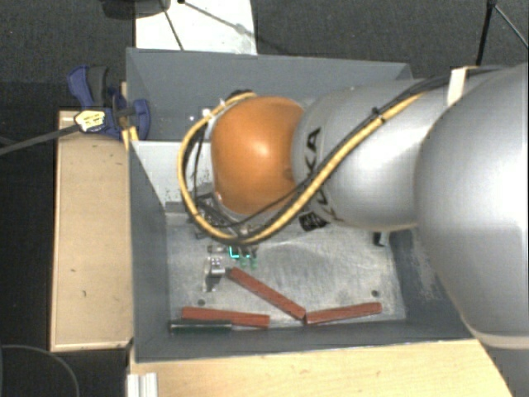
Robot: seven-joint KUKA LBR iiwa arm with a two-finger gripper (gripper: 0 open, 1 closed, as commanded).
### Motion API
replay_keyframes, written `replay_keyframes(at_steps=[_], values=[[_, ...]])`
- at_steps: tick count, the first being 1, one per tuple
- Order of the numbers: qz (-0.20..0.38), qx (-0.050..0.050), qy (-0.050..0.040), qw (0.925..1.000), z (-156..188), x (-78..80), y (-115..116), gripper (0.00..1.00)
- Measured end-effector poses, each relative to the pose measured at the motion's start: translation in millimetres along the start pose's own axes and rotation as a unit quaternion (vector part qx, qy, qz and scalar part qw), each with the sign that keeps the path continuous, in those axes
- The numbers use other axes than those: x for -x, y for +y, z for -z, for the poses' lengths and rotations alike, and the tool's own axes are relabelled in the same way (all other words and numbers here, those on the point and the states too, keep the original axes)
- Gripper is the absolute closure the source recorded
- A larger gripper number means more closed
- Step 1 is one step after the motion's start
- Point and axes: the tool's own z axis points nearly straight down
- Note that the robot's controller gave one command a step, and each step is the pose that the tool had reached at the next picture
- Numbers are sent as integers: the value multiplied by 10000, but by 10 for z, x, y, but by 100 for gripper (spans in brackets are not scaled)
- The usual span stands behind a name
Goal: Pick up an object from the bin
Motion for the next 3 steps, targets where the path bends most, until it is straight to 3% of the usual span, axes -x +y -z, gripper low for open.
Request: replay_keyframes(at_steps=[1, 2, 3], values=[[-29, 10, -37, 10000, 43, 22, -10, 0], [321, 21, -46, 9995, -40, 104, -133, 0], [528, 15, -60, 9986, -926, 191, -629, 100]])
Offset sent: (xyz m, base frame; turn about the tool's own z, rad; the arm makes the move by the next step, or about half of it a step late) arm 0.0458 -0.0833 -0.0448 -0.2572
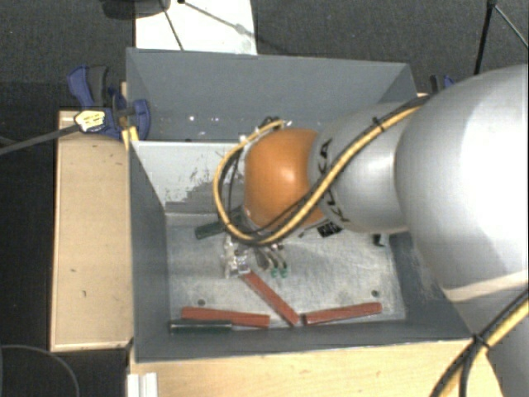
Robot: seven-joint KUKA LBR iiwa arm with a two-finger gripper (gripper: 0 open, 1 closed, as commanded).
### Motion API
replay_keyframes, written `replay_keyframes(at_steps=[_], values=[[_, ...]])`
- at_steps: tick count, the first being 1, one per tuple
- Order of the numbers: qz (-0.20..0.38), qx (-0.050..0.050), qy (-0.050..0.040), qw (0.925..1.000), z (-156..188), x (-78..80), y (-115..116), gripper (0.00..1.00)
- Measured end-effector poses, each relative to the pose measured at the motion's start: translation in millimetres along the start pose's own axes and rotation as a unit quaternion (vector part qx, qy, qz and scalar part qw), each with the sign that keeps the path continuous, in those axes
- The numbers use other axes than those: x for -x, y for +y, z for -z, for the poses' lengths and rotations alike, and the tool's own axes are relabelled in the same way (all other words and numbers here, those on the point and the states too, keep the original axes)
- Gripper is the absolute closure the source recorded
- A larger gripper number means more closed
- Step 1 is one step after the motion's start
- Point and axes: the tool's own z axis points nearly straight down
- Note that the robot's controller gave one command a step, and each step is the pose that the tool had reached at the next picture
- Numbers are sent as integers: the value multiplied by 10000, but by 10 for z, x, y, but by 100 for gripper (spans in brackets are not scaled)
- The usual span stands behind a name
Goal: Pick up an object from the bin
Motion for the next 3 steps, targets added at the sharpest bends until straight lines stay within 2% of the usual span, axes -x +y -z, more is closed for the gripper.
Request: replay_keyframes(at_steps=[1, 2, 3], values=[[-19, -6, 15, 10000, -16, -8, -6, 0], [-28, -7, 15, 10000, -16, -8, -7, 0], [299, -11, 23, 9995, 215, -221, -732, 100]])
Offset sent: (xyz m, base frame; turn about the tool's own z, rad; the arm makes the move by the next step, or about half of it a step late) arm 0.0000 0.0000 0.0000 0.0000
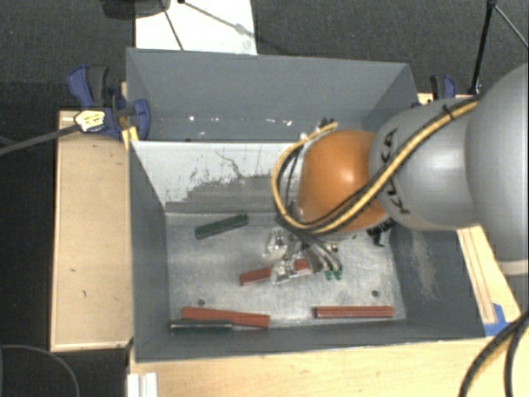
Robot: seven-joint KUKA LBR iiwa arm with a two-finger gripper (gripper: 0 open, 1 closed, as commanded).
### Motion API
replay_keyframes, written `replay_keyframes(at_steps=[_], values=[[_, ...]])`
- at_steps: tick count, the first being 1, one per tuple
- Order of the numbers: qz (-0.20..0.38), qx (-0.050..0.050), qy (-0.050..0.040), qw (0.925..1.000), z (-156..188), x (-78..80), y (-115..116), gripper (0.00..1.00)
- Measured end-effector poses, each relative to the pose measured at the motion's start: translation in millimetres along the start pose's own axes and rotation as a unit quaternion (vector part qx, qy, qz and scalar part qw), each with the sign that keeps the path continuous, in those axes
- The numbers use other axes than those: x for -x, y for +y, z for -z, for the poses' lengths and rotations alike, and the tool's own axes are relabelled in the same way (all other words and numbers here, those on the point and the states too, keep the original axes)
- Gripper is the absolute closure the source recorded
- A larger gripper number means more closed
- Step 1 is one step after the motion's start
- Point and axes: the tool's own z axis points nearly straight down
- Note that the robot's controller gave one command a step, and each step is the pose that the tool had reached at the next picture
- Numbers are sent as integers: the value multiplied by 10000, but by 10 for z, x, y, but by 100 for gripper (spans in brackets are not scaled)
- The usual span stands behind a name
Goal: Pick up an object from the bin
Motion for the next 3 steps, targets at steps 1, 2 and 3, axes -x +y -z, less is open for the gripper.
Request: replay_keyframes(at_steps=[1, 2, 3], values=[[-12, 1, 1, 10000, 0, 0, 0, 100], [21, 2, -2, 10000, 195, -21, -51, 100], [-15, 2, -17, 10000, 243, 0, 11, 100]])
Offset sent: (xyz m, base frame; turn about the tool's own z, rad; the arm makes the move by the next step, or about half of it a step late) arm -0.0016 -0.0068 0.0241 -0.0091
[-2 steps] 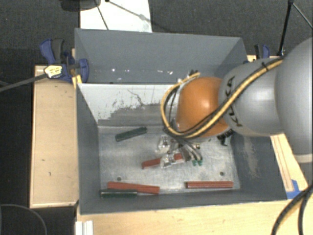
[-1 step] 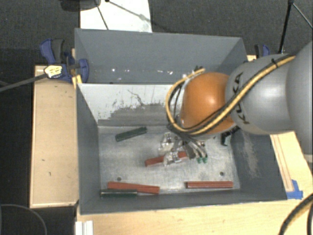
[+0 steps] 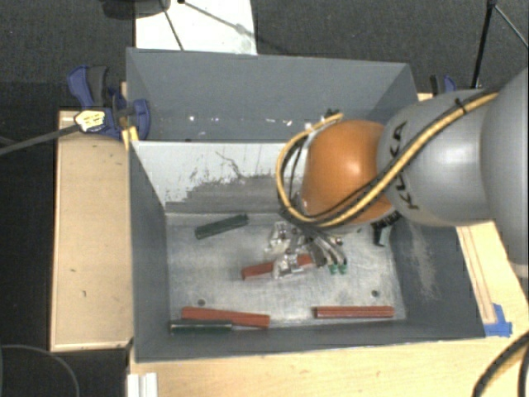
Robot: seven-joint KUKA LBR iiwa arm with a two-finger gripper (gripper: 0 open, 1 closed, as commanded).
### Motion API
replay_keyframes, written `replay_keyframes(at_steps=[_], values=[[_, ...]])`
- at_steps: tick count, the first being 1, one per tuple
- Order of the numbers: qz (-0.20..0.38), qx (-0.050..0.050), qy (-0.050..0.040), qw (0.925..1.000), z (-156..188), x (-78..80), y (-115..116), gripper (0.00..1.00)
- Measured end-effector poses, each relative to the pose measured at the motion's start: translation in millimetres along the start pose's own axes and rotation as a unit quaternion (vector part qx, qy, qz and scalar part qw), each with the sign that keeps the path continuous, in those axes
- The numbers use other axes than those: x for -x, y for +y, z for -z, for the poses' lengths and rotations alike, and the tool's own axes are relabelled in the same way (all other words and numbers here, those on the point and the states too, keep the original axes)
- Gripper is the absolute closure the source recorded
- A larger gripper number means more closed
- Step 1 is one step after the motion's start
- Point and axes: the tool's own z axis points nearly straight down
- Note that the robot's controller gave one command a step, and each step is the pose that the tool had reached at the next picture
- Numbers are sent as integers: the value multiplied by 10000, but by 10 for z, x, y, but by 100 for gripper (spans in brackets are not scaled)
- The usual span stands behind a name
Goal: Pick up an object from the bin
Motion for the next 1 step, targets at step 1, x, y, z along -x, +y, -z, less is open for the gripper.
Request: replay_keyframes(at_steps=[1], values=[[-136, -1, 12, 9999, 1155, 10, -13, 100]])
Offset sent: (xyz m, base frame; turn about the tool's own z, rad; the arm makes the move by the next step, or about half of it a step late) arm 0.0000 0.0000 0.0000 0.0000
